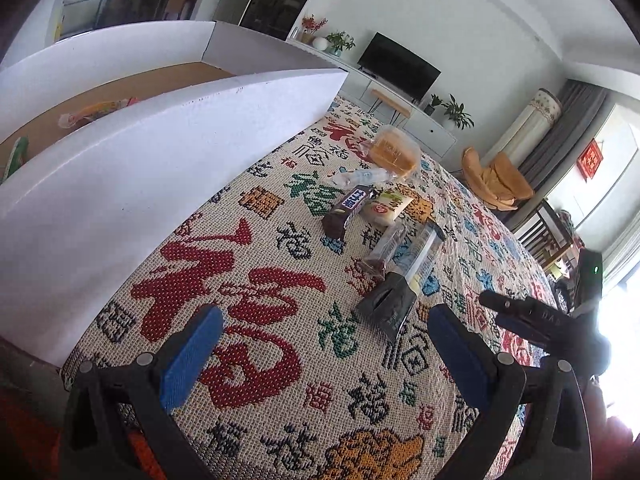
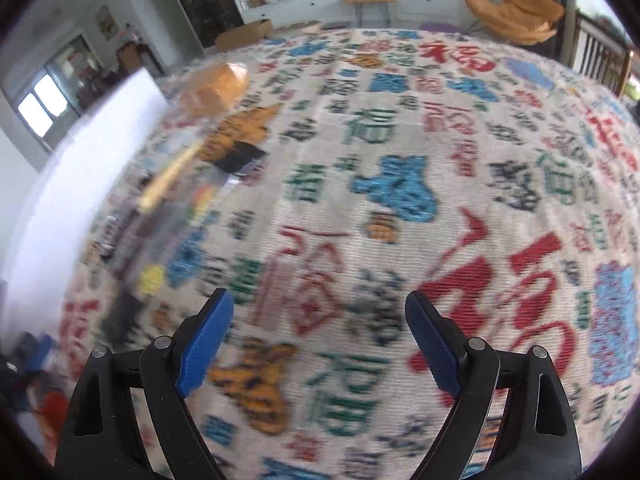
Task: Organize snacks
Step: 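Grasp the clear black-ended stick snack with the right gripper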
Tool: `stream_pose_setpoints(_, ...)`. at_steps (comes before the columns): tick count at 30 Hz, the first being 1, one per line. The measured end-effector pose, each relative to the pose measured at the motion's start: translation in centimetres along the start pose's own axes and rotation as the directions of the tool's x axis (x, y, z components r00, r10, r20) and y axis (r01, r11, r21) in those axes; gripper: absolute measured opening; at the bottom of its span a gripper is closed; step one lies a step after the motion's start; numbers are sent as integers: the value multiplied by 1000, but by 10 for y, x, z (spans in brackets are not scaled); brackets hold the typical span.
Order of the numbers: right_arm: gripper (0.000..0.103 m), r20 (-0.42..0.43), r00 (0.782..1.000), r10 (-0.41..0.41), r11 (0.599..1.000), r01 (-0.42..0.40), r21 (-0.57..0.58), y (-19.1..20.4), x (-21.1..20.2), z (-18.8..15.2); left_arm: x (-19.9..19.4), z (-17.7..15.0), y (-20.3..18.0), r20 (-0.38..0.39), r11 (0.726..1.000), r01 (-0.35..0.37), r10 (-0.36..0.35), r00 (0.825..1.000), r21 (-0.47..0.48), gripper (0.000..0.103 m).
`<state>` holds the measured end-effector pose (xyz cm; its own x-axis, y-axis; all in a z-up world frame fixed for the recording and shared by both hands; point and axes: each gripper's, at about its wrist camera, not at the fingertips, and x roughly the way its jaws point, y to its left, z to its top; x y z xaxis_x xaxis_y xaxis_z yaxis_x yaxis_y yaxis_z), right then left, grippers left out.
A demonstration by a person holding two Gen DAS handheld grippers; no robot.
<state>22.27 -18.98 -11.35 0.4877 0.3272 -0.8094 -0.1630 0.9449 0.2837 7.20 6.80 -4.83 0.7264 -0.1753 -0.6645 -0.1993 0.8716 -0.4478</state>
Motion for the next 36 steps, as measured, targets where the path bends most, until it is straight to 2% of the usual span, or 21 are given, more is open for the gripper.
stream_pose_setpoints(2,89,-31,998,58,998,-58,-11,36,9,5,2,0,0,-5,1000,-11,11,1000,0,101)
stream_pose_setpoints(4,87,-66,995,81,996,-83,-40,70,26,10,2,0,0,-3,1000,-20,20,1000,-1,101)
stream_pose_setpoints(6,87,-87,995,51,996,-58,-74,97,43,13,1,0,2,0,1000,-26,26,1000,-2,101)
stream_pose_setpoints(8,85,-97,995,-22,994,11,-111,115,60,12,0,0,4,2,1000,-29,29,1000,-7,101)
stream_pose_setpoints(9,78,-101,993,-66,990,53,-133,120,66,11,-1,0,5,4,1000,-29,29,1000,-10,101)
stream_pose_setpoints(10,64,-75,991,-113,982,100,-161,123,64,9,-1,0,6,5,1000,-27,27,1000,-14,101)
stream_pose_setpoints(12,47,-64,985,-159,971,145,-190,121,61,5,-1,0,8,5,1000,-14,14,1000,-23,101)
stream_pose_setpoints(15,43,-79,974,-212,967,197,-161,97,51,4,2,0,7,-2,999,-2,2,1000,-32,101)
stream_pose_setpoints(17,49,-89,972,-218,969,205,-140,83,45,8,6,0,4,-13,1000,-6,6,1000,-24,101)
stream_pose_setpoints(19,70,-106,980,-167,979,152,-132,79,46,12,10,0,-1,-26,1000,-16,16,1000,-2,101)
stream_pose_setpoints(21,70,-110,982,-154,976,134,-169,86,52,13,11,-1,-4,-29,999,-25,25,999,20,101)
stream_pose_setpoints(24,73,-80,979,-186,945,156,-286,104,64,14,10,-1,-4,-30,999,-32,33,999,23,101)
stream_pose_setpoints(26,65,-71,983,-169,941,140,-309,105,65,15,9,0,-1,-31,999,-31,32,999,11,101)
stream_pose_setpoints(28,33,-64,984,-165,944,138,-300,100,61,17,9,0,2,-32,1000,-27,27,999,1,101)
stream_pose_setpoints(31,26,-77,985,-153,952,126,-278,85,53,16,13,0,0,-47,1000,-28,28,999,9,101)
stream_pose_setpoints(34,26,-50,977,-209,949,190,-252,61,39,13,16,-1,-3,-57,999,-35,36,998,24,101)
stream_pose_setpoints(36,26,-10,964,-267,942,258,-214,36,30,15,15,-1,-3,-57,999,-35,36,998,25,101)
